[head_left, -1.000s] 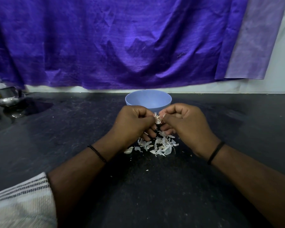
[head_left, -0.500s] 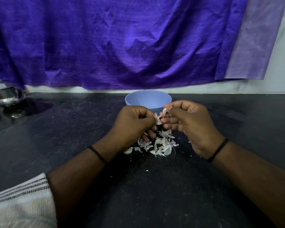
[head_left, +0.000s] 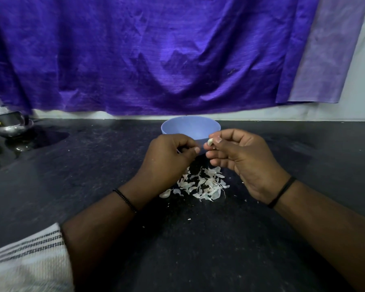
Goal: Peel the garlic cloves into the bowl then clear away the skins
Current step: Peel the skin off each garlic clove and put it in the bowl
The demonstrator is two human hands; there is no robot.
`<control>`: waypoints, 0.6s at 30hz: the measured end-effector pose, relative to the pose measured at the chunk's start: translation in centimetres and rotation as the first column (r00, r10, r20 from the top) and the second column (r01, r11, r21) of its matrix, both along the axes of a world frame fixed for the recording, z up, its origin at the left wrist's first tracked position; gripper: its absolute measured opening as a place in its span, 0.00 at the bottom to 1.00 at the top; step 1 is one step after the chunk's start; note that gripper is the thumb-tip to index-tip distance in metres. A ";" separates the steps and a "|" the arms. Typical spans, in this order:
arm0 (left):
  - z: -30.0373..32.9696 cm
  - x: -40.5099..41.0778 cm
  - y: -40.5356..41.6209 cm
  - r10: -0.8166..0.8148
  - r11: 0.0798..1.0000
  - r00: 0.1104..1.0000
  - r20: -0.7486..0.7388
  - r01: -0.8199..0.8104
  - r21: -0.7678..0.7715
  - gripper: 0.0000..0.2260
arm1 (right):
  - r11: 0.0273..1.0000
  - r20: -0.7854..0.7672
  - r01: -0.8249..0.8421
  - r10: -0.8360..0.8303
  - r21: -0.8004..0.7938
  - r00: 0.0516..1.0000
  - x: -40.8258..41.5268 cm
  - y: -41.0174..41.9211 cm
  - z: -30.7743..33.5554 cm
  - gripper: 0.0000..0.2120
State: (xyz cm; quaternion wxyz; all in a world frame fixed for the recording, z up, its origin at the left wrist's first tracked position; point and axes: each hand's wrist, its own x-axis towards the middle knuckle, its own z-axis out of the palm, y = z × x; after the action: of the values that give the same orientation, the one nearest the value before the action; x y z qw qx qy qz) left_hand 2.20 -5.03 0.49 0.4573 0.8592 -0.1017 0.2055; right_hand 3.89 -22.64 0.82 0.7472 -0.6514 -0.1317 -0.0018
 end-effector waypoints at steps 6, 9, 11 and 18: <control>0.1 -0.1 -0.5 -0.034 0.996 0.990 0.137 0.045 -0.078 0.05 | 0.999 -0.019 -0.019 0.020 0.025 1.000 0.0 0.2 -0.1 0.03; 0.0 -0.1 -0.5 -0.030 0.997 0.988 0.154 0.041 -0.068 0.05 | 0.999 -0.022 -0.033 0.033 0.027 0.999 -0.1 0.3 0.0 0.03; 0.1 -0.3 -0.6 -0.027 0.997 0.985 0.173 0.039 -0.066 0.03 | 0.999 -0.010 -0.040 0.040 0.008 0.999 -0.2 0.3 -0.1 0.02; 0.1 -0.5 -0.5 -0.034 0.999 0.979 0.199 0.041 -0.033 0.03 | 1.000 0.034 -0.016 0.017 -0.024 0.999 -0.6 0.4 0.2 0.03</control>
State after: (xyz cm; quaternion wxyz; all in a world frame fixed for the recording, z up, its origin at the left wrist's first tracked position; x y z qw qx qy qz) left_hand 1.70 -5.56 0.61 0.4643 0.8239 -0.1591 0.2832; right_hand 3.32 -22.21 0.97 0.7372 -0.6589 -0.1497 -0.0050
